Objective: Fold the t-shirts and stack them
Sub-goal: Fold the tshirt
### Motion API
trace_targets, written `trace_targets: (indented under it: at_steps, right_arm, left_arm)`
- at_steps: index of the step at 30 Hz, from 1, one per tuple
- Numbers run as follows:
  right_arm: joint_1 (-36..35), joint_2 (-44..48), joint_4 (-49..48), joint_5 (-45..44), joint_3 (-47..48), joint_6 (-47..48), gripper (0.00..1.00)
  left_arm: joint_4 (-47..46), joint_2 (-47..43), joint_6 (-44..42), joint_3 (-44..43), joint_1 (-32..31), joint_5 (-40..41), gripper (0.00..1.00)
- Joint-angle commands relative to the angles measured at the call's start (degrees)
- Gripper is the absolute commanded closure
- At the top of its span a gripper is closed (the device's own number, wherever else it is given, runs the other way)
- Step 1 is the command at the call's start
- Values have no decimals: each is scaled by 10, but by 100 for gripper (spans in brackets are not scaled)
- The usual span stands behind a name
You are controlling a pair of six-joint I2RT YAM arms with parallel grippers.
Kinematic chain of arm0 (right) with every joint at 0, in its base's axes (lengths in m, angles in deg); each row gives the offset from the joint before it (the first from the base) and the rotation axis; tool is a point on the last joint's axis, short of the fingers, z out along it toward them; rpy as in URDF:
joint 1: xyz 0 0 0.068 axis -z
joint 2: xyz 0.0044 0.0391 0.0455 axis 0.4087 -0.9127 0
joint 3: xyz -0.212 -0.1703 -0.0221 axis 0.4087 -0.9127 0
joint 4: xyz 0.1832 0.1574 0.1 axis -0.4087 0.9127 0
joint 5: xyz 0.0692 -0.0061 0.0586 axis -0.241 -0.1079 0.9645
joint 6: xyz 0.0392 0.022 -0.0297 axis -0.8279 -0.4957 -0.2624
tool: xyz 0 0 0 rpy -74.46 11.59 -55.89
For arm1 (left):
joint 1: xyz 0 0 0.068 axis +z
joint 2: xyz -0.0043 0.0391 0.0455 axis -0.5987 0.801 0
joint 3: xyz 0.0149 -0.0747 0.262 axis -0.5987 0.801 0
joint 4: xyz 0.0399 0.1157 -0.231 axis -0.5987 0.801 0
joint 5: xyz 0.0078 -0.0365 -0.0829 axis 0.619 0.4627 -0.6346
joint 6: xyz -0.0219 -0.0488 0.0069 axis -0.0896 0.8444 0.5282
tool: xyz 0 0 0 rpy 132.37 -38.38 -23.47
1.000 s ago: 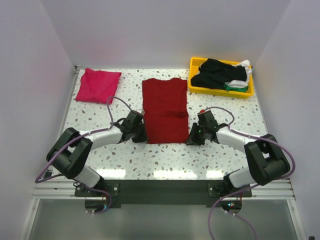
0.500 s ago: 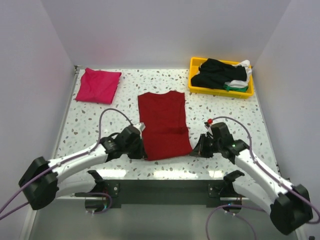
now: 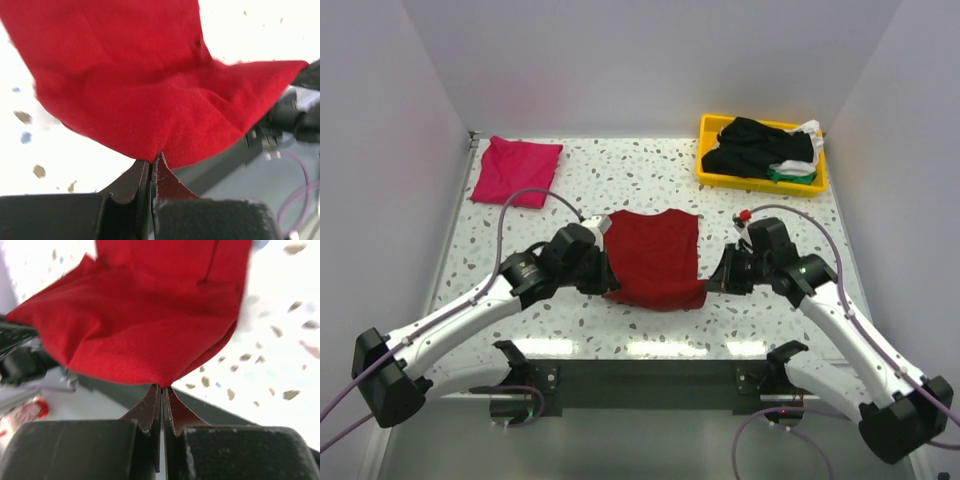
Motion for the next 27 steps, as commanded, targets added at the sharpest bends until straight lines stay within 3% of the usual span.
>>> trace_targets:
  at_steps: [1,5,12,27]
  right_arm:
    - [2,-60,-5,-103,81,41,100]
    - [12,-109,-59,-144,143,53,100]
    - [47,-227,-104,-135,217,75,100]
    - [111,-458,-198,-102,326,96,100]
  left_arm:
    - [-19,35,-38,-50,36,42,100]
    - [-53,90,-60,-66,118,8,100]
    - [-133,148,-95,-108,166,-9,100]
    - [-238,371,-88,-224,274,-73,100]
